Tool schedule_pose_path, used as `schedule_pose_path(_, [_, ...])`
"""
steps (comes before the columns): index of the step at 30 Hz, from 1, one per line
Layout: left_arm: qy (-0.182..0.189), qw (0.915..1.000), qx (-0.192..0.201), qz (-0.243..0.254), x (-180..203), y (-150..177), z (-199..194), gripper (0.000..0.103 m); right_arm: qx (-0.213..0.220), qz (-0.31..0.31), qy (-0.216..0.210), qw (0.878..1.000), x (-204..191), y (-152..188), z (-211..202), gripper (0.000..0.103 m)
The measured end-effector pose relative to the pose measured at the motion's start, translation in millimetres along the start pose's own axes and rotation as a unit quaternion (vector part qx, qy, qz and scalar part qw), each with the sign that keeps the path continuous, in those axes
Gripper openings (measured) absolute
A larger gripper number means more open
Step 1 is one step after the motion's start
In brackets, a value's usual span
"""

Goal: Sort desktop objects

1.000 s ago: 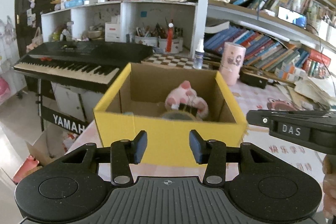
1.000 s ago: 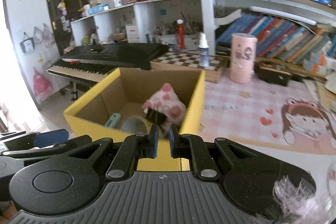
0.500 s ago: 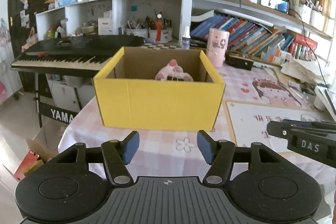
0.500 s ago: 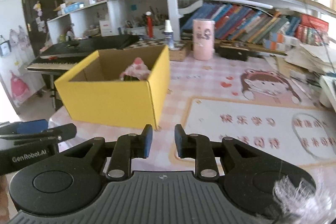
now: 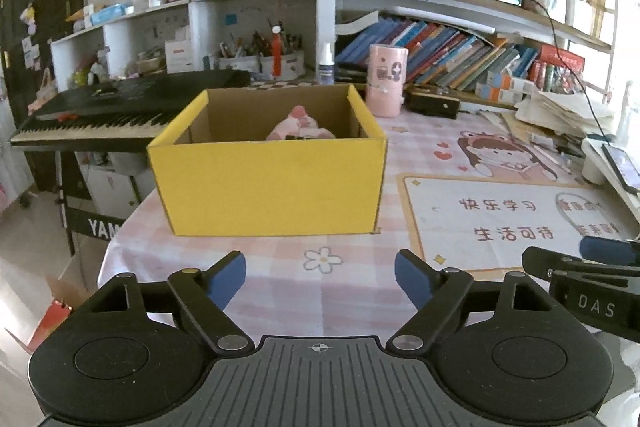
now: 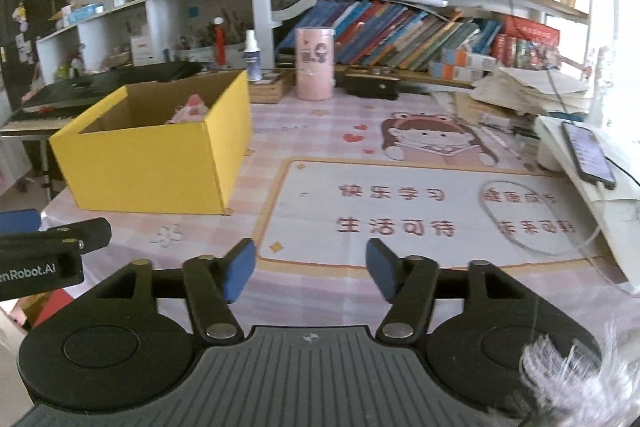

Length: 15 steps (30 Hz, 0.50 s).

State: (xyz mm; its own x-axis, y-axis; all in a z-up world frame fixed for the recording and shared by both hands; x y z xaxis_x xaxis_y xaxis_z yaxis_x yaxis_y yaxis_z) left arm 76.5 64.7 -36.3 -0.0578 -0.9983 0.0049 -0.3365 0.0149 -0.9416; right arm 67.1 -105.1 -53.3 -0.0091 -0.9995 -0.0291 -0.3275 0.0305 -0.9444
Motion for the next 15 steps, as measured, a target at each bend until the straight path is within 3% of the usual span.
schedule_pose_path(2, [0.003,1.0,-0.005,0.002,4,2,1,0.091,-0.002,0.003,0.011,1.0,7,2,-1,0.074])
schedule_pose_path(4, [0.004,0.9999,-0.009,0.007,7,4,0,0.092,-0.005,0.007,0.022,1.0,13,5,-2,0.091])
schedule_pose_path(6, [0.003,0.9999,-0.013,0.007,8,5,2,0.094,-0.009,0.006,0.043,0.999,19,7,-1,0.099])
schedule_pose_path(15, [0.01,0.9994,-0.032,0.004,14,13,5,0.098,-0.023,0.019,0.072,0.997,37,15,-7,0.103])
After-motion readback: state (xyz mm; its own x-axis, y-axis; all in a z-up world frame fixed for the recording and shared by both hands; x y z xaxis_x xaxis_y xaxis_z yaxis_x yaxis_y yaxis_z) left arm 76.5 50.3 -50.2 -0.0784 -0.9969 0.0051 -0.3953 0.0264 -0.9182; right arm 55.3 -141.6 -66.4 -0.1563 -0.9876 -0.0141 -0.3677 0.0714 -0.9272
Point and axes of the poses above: each gripper's, at about its wrist camera, not at the fingertips, and z roughly the way its jaws point, x to its right, y to its underside, the point moved 8 cm from there along z, roughly the way its jaws point, and after that the axes turned 14 degrees about x, right-handed, at the moved point
